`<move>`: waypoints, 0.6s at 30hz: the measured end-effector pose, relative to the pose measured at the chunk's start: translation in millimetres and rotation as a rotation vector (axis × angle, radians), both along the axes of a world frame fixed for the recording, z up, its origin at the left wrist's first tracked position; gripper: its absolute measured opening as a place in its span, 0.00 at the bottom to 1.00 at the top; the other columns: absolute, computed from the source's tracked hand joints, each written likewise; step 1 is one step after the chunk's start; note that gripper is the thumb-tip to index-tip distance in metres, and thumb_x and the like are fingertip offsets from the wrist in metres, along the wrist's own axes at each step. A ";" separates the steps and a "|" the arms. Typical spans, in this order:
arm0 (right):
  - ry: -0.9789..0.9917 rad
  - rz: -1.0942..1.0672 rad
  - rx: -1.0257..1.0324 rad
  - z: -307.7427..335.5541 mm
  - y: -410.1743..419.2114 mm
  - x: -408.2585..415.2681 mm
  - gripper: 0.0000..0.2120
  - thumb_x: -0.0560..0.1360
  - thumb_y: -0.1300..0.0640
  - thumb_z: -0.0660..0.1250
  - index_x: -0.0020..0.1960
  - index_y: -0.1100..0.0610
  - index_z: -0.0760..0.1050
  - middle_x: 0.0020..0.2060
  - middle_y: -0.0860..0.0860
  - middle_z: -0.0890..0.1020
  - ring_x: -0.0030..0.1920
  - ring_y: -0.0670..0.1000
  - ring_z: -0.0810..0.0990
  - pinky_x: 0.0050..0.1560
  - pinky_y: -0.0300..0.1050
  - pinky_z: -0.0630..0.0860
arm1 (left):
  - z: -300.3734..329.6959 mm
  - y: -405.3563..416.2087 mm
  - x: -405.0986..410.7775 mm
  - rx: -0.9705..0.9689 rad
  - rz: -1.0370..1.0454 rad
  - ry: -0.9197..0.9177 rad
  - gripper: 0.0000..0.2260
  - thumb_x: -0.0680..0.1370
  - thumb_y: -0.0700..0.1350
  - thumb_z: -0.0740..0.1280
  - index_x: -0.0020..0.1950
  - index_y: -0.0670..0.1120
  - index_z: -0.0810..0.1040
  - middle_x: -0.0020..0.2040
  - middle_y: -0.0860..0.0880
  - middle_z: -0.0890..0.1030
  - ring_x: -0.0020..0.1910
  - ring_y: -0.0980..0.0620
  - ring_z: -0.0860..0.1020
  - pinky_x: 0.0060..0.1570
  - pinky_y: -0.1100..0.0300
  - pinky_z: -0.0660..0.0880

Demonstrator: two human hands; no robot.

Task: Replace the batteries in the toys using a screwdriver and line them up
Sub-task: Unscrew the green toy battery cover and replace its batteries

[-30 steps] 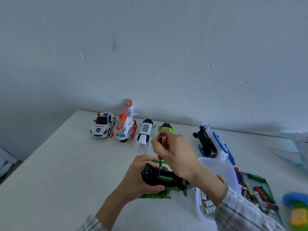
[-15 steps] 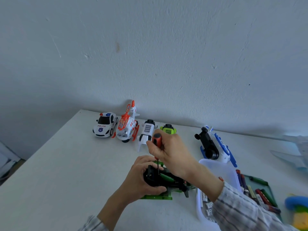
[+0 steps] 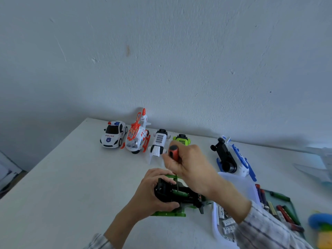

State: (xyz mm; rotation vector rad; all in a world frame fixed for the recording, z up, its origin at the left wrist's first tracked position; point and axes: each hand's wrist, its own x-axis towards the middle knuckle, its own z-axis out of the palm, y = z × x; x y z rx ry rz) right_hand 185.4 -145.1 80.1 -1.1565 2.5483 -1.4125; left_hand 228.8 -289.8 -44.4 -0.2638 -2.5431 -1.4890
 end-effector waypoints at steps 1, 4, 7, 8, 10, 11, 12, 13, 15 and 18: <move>-0.014 -0.040 -0.029 4.2 6.5 1.1 0.15 0.78 0.56 0.65 0.34 0.56 0.65 0.23 0.49 0.69 0.25 0.49 0.67 0.28 0.36 0.63 | -0.7 -0.8 -0.3 0.005 0.003 0.007 0.24 0.58 0.54 0.80 0.51 0.63 0.79 0.56 0.64 0.76 0.61 0.57 0.71 0.60 0.65 0.70; -0.047 -0.174 -0.110 12.9 33.4 3.9 0.18 0.74 0.54 0.70 0.35 0.64 0.67 0.26 0.59 0.69 0.25 0.49 0.63 0.28 0.39 0.64 | -4.2 -3.7 -1.3 0.026 0.018 -0.001 0.22 0.57 0.53 0.81 0.50 0.57 0.82 0.57 0.62 0.78 0.62 0.55 0.72 0.61 0.61 0.71; -0.040 -0.239 0.115 1.7 48.6 10.3 0.14 0.71 0.59 0.72 0.32 0.59 0.68 0.27 0.57 0.74 0.27 0.54 0.71 0.32 0.47 0.74 | -4.2 -2.4 -2.4 0.023 0.022 -0.006 0.24 0.57 0.53 0.81 0.51 0.57 0.82 0.57 0.62 0.78 0.62 0.54 0.72 0.61 0.60 0.71; -0.050 -0.238 0.202 -7.3 47.6 13.5 0.12 0.71 0.60 0.71 0.32 0.57 0.69 0.28 0.57 0.76 0.30 0.55 0.75 0.35 0.49 0.76 | -4.3 -1.5 -2.8 0.018 0.021 -0.005 0.24 0.57 0.53 0.80 0.52 0.58 0.81 0.57 0.61 0.78 0.63 0.54 0.72 0.61 0.59 0.71; -0.056 -0.207 0.333 -30.1 39.0 18.7 0.09 0.71 0.61 0.68 0.35 0.56 0.70 0.31 0.55 0.78 0.33 0.55 0.75 0.38 0.50 0.76 | -4.7 -0.6 -3.5 0.014 0.026 -0.004 0.25 0.56 0.53 0.80 0.52 0.58 0.81 0.57 0.60 0.77 0.63 0.53 0.72 0.61 0.58 0.71; -0.026 -0.203 0.383 -40.6 32.6 22.5 0.09 0.71 0.61 0.67 0.36 0.55 0.69 0.32 0.53 0.77 0.33 0.55 0.74 0.34 0.47 0.74 | -5.0 0.0 -3.5 0.010 0.028 -0.002 0.25 0.56 0.53 0.80 0.52 0.59 0.80 0.57 0.60 0.78 0.62 0.53 0.72 0.61 0.58 0.72; 0.040 -0.208 0.431 -49.7 26.4 25.4 0.10 0.69 0.61 0.68 0.35 0.53 0.68 0.31 0.51 0.76 0.32 0.53 0.72 0.28 0.41 0.68 | -5.4 0.2 -3.5 0.004 0.029 0.004 0.26 0.56 0.53 0.80 0.52 0.59 0.80 0.56 0.61 0.78 0.62 0.54 0.72 0.61 0.59 0.72; 0.134 -0.188 0.455 -58.8 22.5 26.2 0.13 0.65 0.62 0.72 0.35 0.52 0.68 0.29 0.49 0.75 0.28 0.51 0.70 0.25 0.35 0.60 | -5.4 0.5 -3.4 -0.003 0.024 0.012 0.25 0.56 0.52 0.80 0.52 0.59 0.80 0.56 0.61 0.78 0.62 0.54 0.72 0.60 0.60 0.72; 0.211 -0.156 0.492 -65.5 17.7 27.0 0.18 0.54 0.62 0.77 0.35 0.50 0.70 0.24 0.46 0.74 0.21 0.47 0.68 0.24 0.31 0.50 | -5.3 1.1 -2.5 -0.013 0.017 0.019 0.22 0.56 0.51 0.79 0.49 0.57 0.82 0.56 0.61 0.78 0.61 0.55 0.72 0.60 0.61 0.72; 0.215 -0.167 0.475 -68.3 14.4 25.3 0.26 0.50 0.60 0.72 0.41 0.47 0.63 0.23 0.45 0.75 0.19 0.46 0.70 0.24 0.31 0.47 | -4.6 1.6 -2.2 -0.021 0.024 0.009 0.23 0.56 0.50 0.78 0.49 0.57 0.81 0.56 0.62 0.78 0.61 0.56 0.72 0.60 0.61 0.72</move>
